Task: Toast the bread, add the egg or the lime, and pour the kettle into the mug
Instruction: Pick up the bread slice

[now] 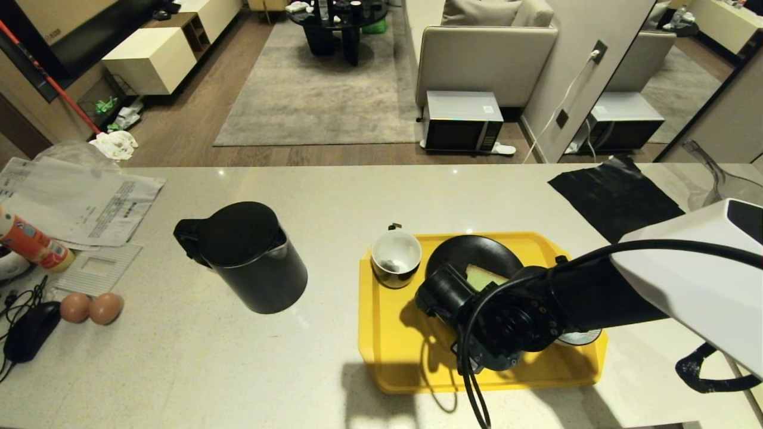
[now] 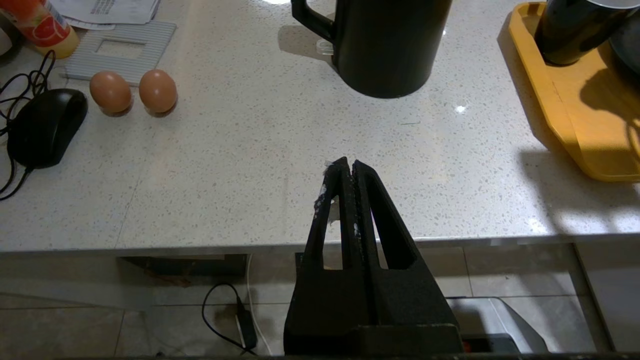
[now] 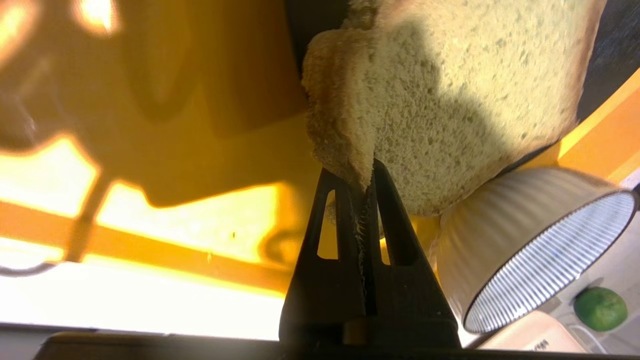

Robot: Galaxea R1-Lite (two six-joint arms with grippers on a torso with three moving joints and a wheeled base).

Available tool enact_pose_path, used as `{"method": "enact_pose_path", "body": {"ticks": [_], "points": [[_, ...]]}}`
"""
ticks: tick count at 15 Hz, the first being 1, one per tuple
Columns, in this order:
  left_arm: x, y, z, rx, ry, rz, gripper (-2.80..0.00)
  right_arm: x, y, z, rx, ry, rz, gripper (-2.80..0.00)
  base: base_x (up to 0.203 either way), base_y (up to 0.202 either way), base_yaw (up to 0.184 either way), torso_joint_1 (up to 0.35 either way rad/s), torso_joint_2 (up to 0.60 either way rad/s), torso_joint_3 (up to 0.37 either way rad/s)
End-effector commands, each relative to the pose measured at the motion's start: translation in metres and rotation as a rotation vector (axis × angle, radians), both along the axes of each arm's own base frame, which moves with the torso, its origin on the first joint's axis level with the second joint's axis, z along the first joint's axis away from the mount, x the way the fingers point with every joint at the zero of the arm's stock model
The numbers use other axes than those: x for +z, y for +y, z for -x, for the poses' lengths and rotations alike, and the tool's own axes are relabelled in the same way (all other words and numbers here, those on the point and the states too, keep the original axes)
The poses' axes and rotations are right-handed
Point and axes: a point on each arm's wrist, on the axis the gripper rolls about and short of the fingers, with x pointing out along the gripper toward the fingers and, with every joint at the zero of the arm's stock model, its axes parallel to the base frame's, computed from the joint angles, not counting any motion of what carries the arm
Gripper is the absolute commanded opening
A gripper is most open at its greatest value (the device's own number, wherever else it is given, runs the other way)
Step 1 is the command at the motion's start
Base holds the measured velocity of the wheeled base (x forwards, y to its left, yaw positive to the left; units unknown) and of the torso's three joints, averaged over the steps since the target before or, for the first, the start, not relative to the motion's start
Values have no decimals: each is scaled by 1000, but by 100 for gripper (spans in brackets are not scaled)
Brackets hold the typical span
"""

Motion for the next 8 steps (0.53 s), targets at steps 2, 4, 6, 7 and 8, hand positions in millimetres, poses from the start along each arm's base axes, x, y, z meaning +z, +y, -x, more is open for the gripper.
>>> {"method": "enact_pose_path", "body": {"ticks": [2, 4, 6, 7, 8], "points": [[0, 0, 0, 1, -1, 0, -280, 5, -5, 6, 1, -1, 3, -280, 0, 0, 0, 0, 0, 0], [0, 0, 0, 1, -1, 0, -280, 10, -8, 10, -1, -4, 0, -280, 0, 0, 0, 0, 0, 0], [0, 0, 0, 1, -1, 0, -280, 16, -12, 13, -2, -11, -9, -280, 0, 0, 0, 0, 0, 0], [0, 0, 0, 1, -1, 0, -280, 19, -13, 15, -2, -18, -15, -280, 0, 0, 0, 0, 0, 0], [0, 0, 0, 1, -1, 0, -280, 24, -14, 17, -3, -27, -26, -280, 0, 0, 0, 0, 0, 0]]}}
